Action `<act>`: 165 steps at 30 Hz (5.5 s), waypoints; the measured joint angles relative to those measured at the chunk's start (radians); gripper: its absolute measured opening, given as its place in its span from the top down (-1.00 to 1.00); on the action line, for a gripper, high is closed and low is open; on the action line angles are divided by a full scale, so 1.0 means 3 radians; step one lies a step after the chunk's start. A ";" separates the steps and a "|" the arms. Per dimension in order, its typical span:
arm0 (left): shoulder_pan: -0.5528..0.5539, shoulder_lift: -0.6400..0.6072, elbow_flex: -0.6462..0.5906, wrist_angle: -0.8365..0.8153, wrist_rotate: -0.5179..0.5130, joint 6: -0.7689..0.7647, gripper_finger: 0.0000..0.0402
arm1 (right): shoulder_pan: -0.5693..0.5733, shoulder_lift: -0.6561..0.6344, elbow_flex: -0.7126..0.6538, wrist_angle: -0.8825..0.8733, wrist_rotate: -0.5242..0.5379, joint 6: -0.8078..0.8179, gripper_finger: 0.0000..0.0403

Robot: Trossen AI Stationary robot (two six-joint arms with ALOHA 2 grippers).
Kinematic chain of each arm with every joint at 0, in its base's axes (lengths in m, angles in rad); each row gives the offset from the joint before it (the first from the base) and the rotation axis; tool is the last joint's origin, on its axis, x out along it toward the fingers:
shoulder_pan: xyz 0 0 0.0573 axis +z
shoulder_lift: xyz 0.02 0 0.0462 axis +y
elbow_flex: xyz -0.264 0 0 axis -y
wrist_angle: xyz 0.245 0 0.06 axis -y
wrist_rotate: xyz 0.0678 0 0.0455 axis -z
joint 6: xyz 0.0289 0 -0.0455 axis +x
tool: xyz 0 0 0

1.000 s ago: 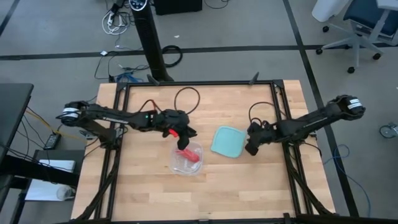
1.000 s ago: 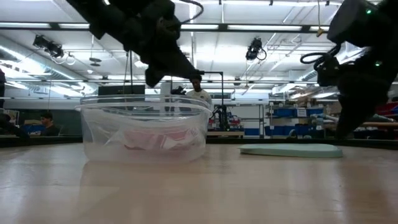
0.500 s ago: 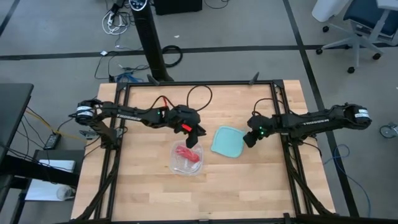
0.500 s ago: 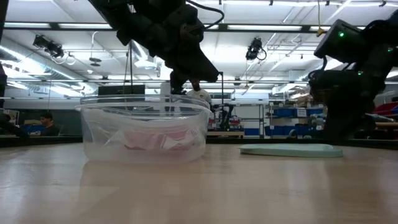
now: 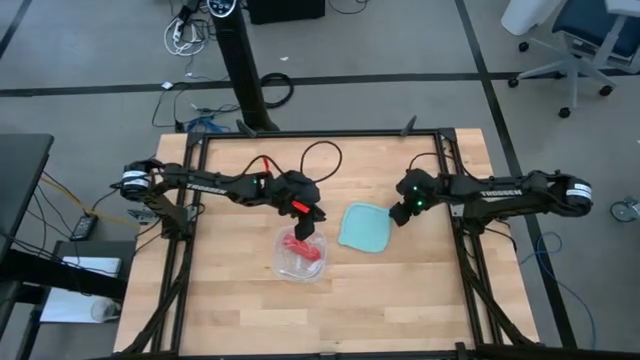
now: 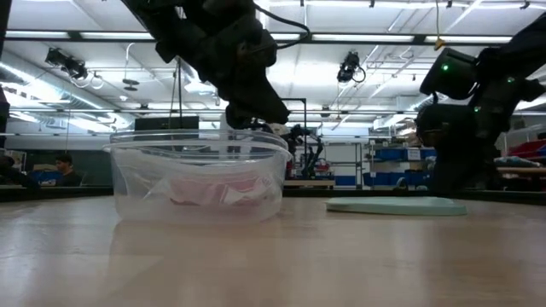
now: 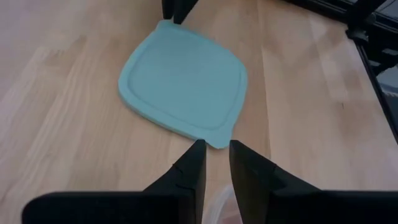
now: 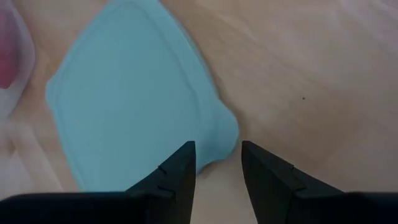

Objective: Roll bandage
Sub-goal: Close the transparent tupperware

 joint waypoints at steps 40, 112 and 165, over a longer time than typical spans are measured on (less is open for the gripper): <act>0.0000 -0.0004 -0.0003 -0.0330 -0.0067 0.0158 0.62 | -0.0214 0.0583 0.0001 0.0847 -0.0656 -0.0330 0.87; -0.0010 -0.0004 -0.0004 0.0093 0.0008 0.0259 0.62 | 0.0085 0.0251 0.0113 0.2001 -0.1057 0.0464 1.00; -0.0010 0.0312 0.0382 0.1204 0.1702 -0.0796 0.91 | 0.0476 -0.0900 0.0945 -0.0039 -0.0675 -0.0486 0.82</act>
